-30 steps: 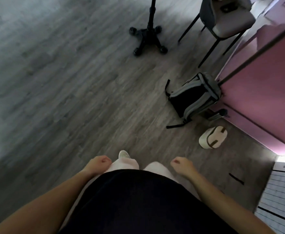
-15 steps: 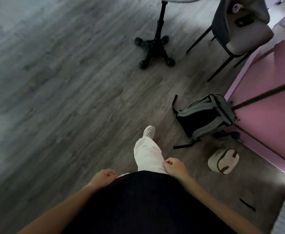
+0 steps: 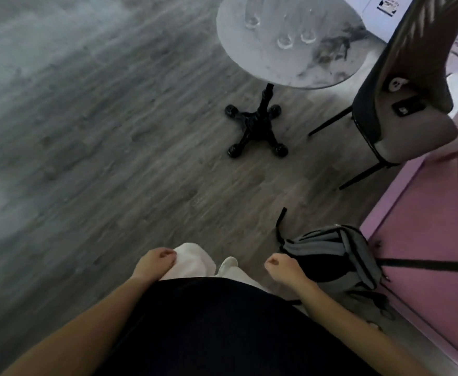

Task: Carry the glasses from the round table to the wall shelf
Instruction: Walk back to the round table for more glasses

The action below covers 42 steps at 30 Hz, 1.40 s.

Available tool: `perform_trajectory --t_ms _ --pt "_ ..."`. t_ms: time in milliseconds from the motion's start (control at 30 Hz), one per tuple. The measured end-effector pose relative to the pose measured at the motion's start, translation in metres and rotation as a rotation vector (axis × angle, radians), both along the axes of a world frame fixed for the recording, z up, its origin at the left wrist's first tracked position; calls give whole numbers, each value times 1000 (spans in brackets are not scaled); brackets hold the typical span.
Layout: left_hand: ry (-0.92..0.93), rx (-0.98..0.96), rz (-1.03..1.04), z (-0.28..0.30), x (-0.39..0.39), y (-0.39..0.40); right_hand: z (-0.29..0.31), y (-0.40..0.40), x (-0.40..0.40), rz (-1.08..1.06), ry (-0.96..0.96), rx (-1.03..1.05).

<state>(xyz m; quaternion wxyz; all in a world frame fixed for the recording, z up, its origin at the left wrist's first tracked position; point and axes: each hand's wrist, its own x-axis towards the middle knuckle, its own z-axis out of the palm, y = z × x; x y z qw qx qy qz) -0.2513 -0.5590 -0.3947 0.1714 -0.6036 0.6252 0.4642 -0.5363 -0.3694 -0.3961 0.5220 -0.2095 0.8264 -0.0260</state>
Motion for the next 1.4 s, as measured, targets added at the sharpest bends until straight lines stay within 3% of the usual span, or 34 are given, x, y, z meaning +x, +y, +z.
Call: perform_trajectory --t_ms 200,467,667,833,1133,1267,1400 --pt "17 102 -93 -1 -62 -61 -10 -55 -32 -12 -50 71" --pt "31 135 -286 -17 -162 -217 0 -163 -86 -72 -92 125" --pt "79 141 -442 -4 -239 -320 21 -260 -143 -296 -10 -50" --pt "144 114 -479 -3 -289 -371 30 -322 -158 -290 25 -58" --pt "254 -130 -488 25 -433 -461 48 -433 -275 -416 260 -385" --pt "355 -312 -324 50 -507 -512 51 -490 -341 -373 389 -600" --pt "381 -471 -243 71 -562 -553 52 -526 -396 -241 504 -656"
